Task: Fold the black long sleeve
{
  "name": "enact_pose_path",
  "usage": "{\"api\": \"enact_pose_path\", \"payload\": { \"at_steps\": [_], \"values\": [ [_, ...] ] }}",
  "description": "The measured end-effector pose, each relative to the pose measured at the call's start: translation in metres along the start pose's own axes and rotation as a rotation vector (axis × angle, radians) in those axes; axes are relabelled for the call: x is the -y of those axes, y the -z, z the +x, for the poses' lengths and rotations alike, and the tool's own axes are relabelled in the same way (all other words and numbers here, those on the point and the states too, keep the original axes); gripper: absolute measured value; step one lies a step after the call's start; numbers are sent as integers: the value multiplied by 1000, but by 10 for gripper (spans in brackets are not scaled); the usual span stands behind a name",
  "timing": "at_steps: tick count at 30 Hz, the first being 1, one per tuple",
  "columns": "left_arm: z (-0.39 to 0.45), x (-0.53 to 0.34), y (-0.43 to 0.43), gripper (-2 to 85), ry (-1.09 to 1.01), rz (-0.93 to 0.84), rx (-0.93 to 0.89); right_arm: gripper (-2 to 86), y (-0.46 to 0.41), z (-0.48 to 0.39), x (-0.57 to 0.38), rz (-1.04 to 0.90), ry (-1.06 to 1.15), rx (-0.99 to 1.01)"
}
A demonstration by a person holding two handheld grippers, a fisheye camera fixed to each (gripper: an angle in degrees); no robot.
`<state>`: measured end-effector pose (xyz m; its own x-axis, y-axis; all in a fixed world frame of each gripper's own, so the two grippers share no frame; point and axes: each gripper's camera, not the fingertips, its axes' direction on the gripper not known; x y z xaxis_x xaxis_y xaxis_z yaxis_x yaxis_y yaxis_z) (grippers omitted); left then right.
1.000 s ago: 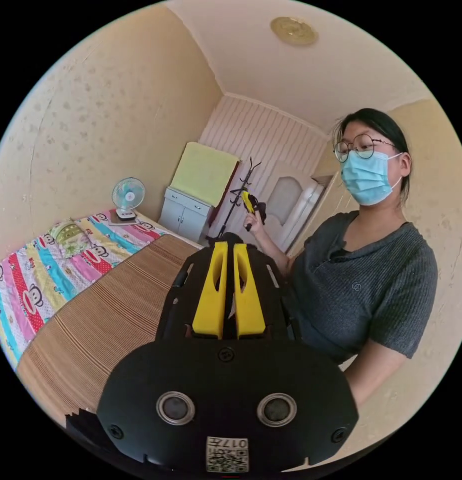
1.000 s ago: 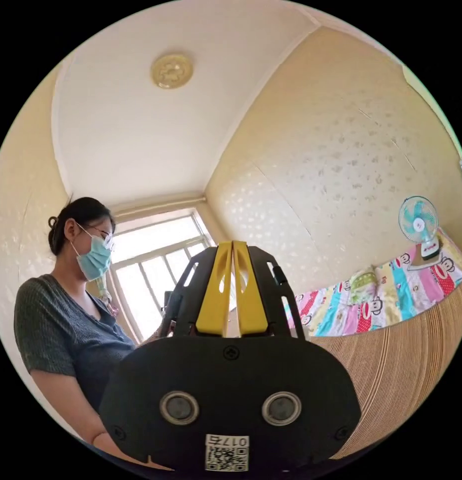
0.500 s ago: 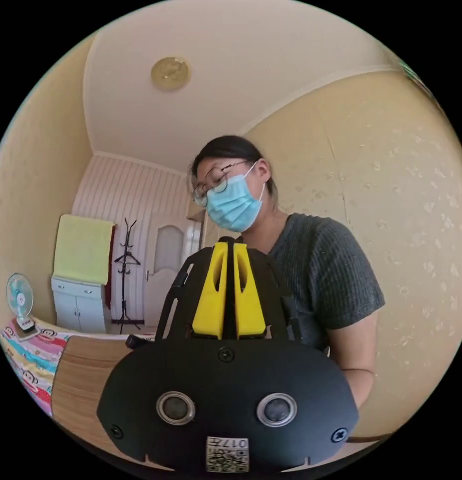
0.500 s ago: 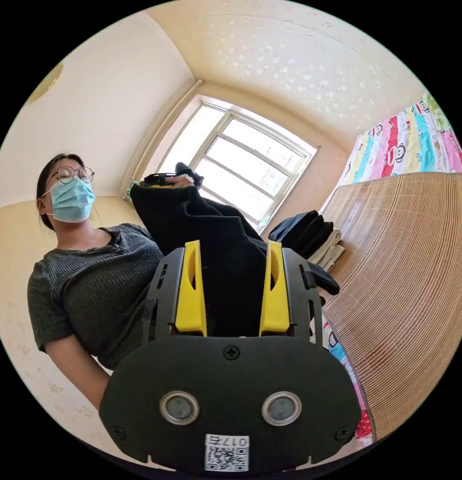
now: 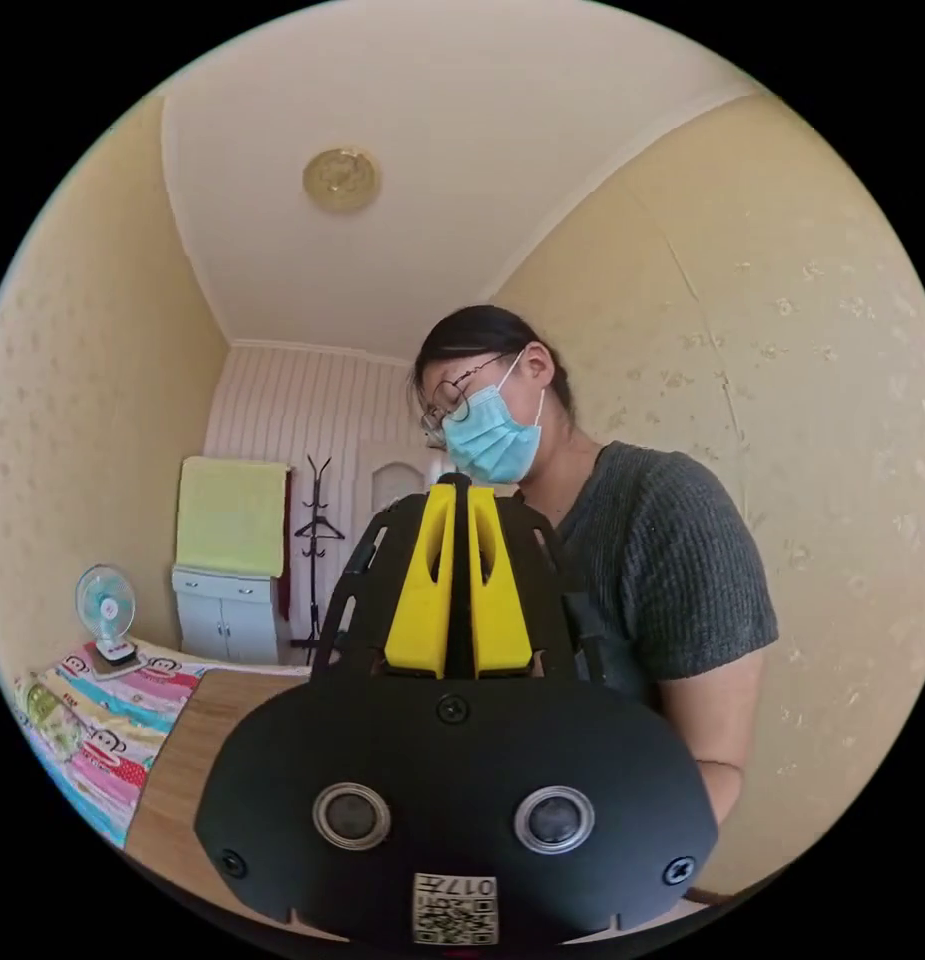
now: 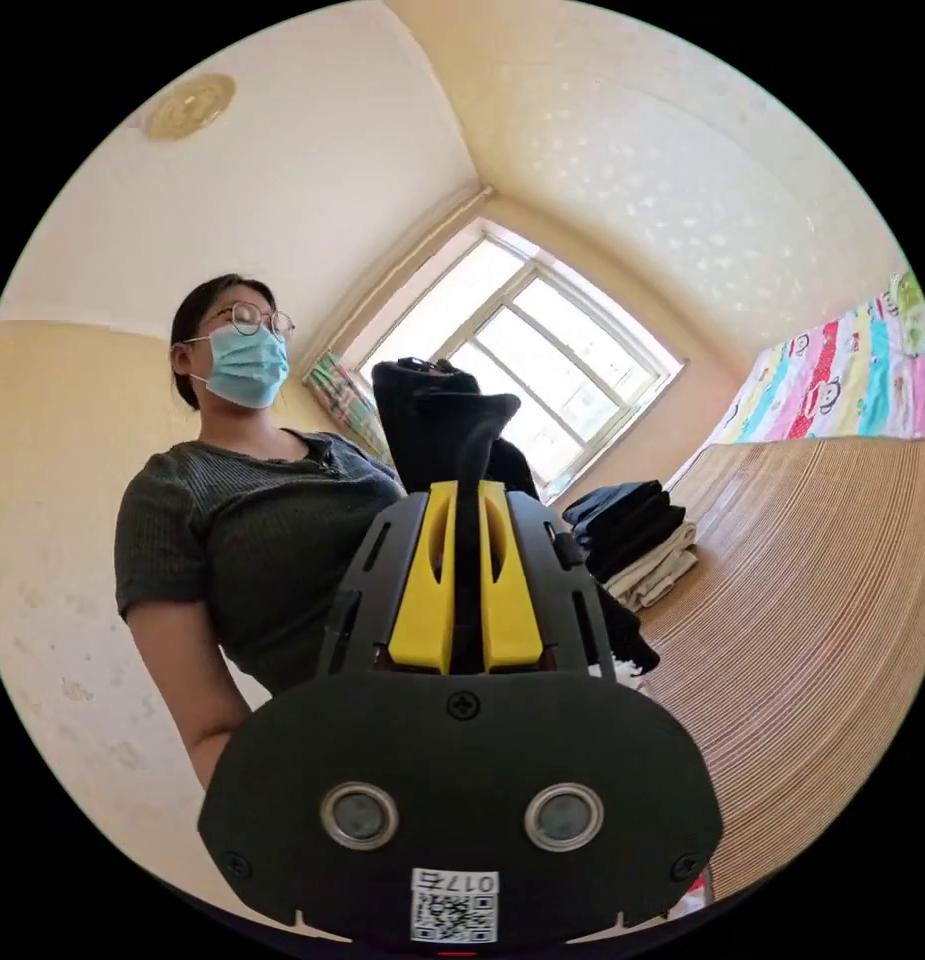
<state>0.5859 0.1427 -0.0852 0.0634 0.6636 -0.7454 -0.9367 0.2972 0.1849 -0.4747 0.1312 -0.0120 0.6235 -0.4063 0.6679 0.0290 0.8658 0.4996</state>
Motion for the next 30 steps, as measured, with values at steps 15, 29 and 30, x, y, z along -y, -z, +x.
{"api": "enact_pose_path", "payload": {
  "at_steps": [15,29,30],
  "values": [
    [-321,-13,92,7,707,-252,642,31,45,91,244,-84,-39,-1121],
    [-470,-325,75,84,1355,-785,966,79,54,429,41,-692,-805,-1157],
    [-464,-351,77,86,1407,-831,990,81,56,437,10,-725,-865,-1124]
  ]
}}
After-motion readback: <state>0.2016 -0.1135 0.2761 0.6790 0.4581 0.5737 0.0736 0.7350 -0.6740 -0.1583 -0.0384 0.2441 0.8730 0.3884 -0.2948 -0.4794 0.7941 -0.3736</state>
